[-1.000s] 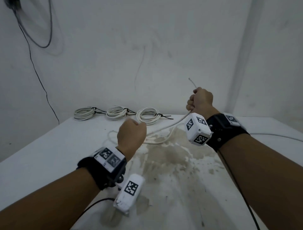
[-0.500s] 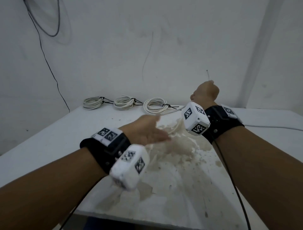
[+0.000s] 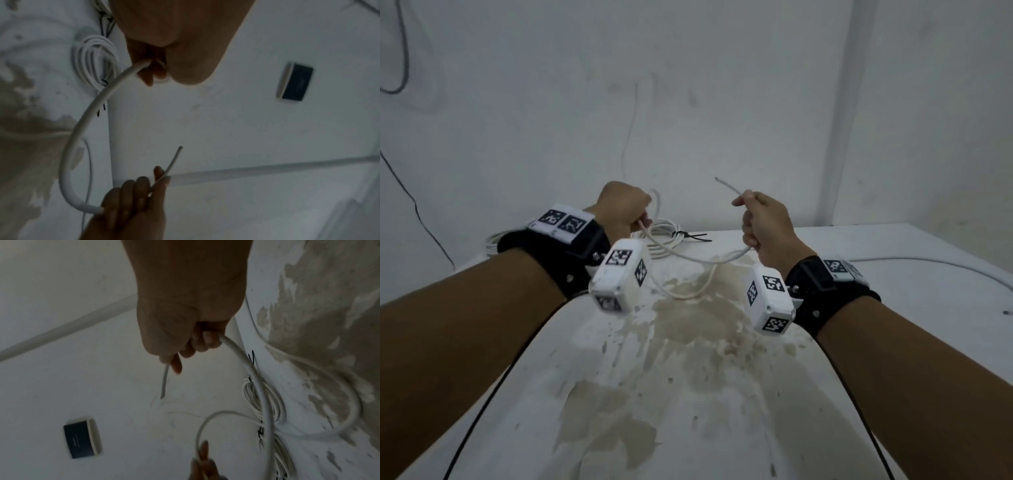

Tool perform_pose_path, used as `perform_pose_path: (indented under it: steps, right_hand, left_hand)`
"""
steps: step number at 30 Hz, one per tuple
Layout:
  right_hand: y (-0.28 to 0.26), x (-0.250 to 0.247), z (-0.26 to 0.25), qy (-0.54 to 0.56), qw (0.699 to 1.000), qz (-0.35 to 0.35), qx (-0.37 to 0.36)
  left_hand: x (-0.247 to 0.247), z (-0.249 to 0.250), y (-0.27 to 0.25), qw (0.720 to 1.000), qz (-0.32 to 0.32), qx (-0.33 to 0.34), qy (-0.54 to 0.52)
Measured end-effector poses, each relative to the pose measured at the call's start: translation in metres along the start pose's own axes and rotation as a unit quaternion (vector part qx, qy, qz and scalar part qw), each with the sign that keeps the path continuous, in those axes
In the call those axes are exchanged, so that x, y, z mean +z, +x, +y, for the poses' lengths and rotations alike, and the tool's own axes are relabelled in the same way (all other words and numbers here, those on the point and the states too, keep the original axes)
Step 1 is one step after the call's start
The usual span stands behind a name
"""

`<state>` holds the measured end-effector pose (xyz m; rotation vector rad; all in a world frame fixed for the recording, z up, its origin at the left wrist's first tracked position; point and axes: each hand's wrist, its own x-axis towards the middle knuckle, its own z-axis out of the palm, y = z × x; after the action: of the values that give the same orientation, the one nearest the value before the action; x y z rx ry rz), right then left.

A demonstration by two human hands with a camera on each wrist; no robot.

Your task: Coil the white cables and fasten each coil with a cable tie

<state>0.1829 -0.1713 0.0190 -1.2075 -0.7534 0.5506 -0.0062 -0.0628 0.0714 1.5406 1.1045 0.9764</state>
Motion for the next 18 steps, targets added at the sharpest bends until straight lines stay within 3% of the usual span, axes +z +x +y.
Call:
perform_pose_path:
  steps: [2, 5, 8, 12, 14, 18]
  right_hand:
    - [-0.005, 0.009, -0.008, 0.036, 0.997, -0.064, -0.013]
    - [-0.006, 0.032, -0.017, 0.104, 0.987, -0.121, -0.005]
    - [-0.002, 0.056, -0.016, 0.049, 0.988, -0.143, -0.016]
    - [0.009, 0.076, -0.006, -0.052, 0.993, -0.085, -0.064]
    - [0.017, 0.080, -0.003, -0.040, 0.996, -0.058, -0.057]
    - [0.020, 0.082, -0.001, 0.020, 0.996, -0.082, -0.007]
  left_hand:
    - [0.004, 0.002, -0.002, 0.992, -0.046, 0.087, 0.079]
    - [0.004, 0.007, -0.010, 0.952, -0.101, 0.203, 0.207]
    - [0.002, 0.011, -0.010, 0.934, -0.109, 0.263, 0.217]
    - [-0.001, 0.005, 0.002, 0.958, -0.067, 0.250, 0.121]
    - [0.000, -0.003, 0.008, 0.966, -0.058, 0.232, 0.102]
    - [0.000, -0.007, 0.017, 0.968, -0.075, 0.222, 0.091]
